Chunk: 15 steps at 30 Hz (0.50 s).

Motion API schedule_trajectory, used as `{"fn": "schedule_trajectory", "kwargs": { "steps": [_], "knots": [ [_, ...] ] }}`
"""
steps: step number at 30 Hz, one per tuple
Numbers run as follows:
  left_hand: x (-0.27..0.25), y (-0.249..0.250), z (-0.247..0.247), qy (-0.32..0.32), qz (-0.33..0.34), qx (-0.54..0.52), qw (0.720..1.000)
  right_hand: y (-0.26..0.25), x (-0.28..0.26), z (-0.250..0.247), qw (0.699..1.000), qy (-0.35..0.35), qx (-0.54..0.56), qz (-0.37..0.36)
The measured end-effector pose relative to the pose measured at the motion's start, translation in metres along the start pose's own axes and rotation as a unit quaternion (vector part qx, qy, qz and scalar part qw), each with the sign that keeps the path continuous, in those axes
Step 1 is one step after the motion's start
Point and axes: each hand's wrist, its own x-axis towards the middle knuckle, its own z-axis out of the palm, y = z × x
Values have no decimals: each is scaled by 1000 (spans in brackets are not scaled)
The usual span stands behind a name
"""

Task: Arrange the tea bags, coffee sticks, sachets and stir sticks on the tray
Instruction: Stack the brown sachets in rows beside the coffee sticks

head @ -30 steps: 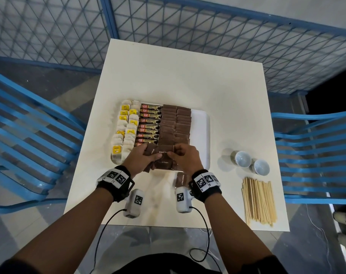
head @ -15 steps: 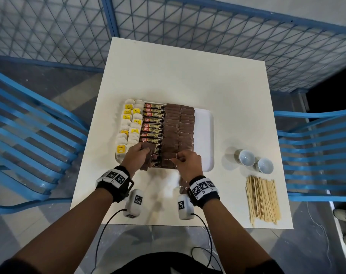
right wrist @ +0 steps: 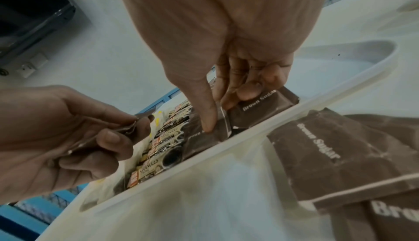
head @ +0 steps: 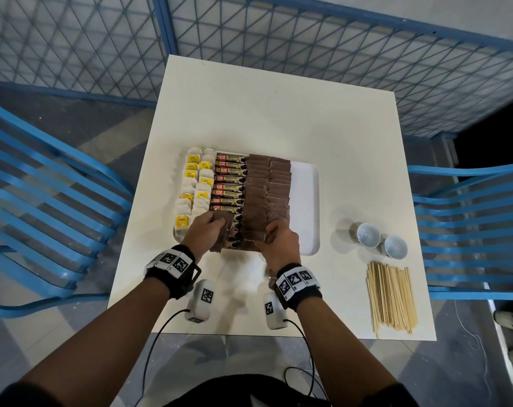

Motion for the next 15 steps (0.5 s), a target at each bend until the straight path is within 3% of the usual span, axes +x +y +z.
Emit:
{"fn": "schedule_trajectory", "kwargs": {
  "steps": [8, 15],
  "knots": [
    [-3, 2, 4, -24, -8, -5, 1000, 4, 1, -2, 1000, -1, -4, -10],
    [-5, -2, 6, -62, 29, 23, 997, 6, 4, -8, 1000, 15, -4, -24]
  ]
}}
